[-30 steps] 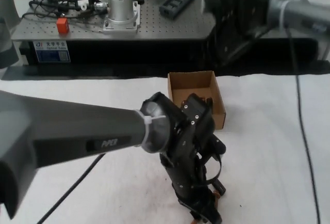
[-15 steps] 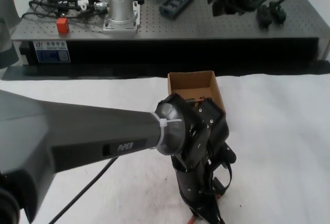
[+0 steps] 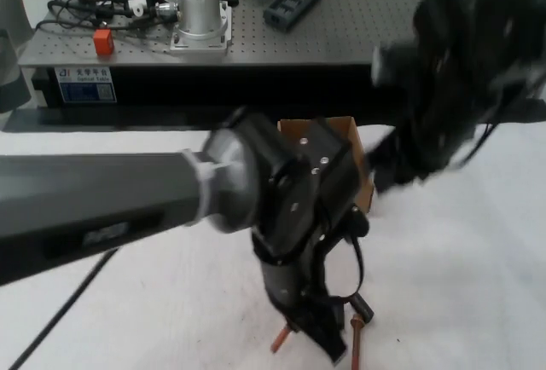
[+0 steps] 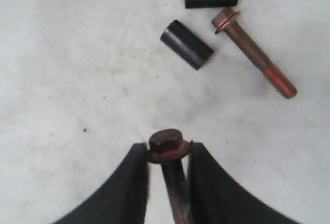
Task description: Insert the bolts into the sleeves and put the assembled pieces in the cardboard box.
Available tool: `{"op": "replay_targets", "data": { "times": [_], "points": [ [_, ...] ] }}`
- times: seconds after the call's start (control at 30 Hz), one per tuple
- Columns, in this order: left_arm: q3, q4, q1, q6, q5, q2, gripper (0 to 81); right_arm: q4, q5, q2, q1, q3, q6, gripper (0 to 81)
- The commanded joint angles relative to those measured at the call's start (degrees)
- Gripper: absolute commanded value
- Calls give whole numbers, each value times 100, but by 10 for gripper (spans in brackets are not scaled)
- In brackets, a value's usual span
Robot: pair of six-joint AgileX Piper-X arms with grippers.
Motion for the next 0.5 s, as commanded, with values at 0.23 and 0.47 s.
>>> {"op": "replay_targets", "data": {
  "times": [0.23, 0.47],
  "points": [
    [688, -434, 19, -59, 436, 21, 1, -276, -30, 671, 838, 707, -327, 282],
    [909, -632, 19, -172, 591, 21, 259, -319, 282, 816, 992, 956, -327, 282]
  ]
}}
